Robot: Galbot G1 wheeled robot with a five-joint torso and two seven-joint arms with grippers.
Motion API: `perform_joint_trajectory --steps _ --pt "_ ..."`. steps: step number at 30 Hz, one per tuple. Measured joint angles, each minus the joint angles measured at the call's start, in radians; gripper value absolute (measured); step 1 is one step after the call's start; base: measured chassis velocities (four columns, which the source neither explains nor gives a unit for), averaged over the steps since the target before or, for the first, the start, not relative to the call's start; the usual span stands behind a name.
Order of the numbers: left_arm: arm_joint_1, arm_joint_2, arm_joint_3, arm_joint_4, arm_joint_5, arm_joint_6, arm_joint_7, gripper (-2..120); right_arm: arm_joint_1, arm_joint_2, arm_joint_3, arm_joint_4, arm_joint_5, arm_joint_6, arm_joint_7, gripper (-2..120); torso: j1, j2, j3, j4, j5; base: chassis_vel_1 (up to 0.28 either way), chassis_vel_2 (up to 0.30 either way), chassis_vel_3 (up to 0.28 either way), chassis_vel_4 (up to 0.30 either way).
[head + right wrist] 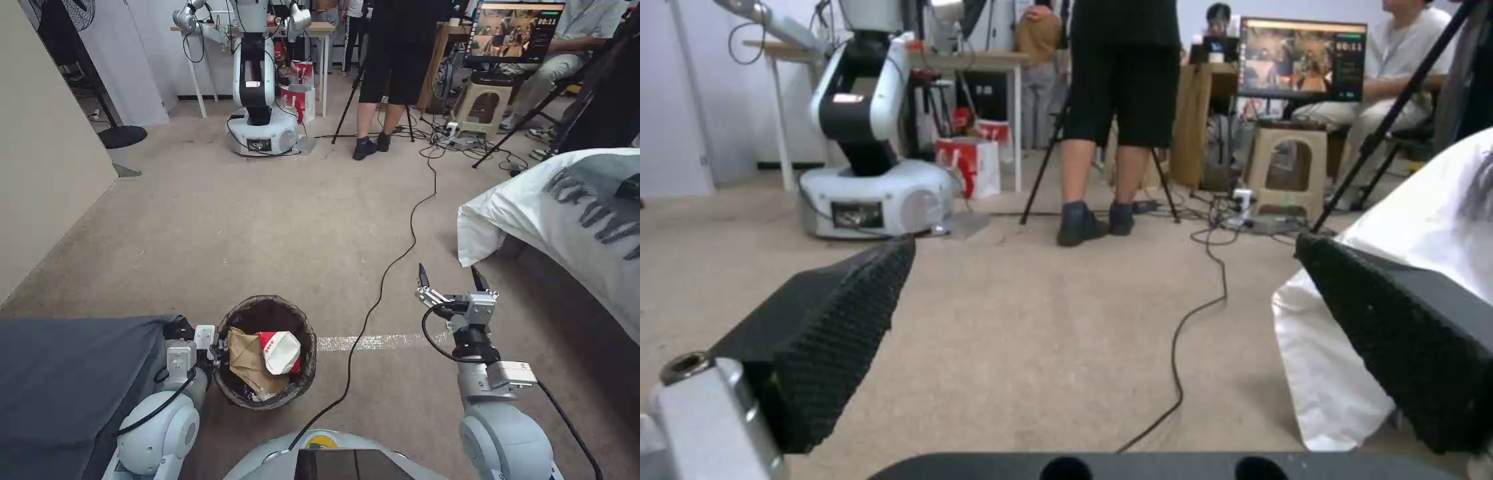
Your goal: Pick up the trash bin, then pick up the garbage from the floor and place it into the trash bin.
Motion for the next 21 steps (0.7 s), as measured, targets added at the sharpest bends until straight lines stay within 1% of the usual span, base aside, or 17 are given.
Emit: perform_joint_trajectory --steps 10,21 --pt "-0.017 -0.004 0.001 0.035 -0.029 -0.002 0.001 2 0.002 0.000 0.001 -0.002 -0.001 0.001 0.000 100 0.000 0.000 0.000 0.0001 0.0004 0.000 0.000 0.000 0.000" --pt "-0.023 -0.006 0.005 0.058 -0.028 -0.004 0.014 2 0.004 0.000 -0.002 -0.004 -0.001 0.001 -0.001 100 0.000 0.000 0.000 0.0002 0.0005 0.000 0.000 0.000 0.000"
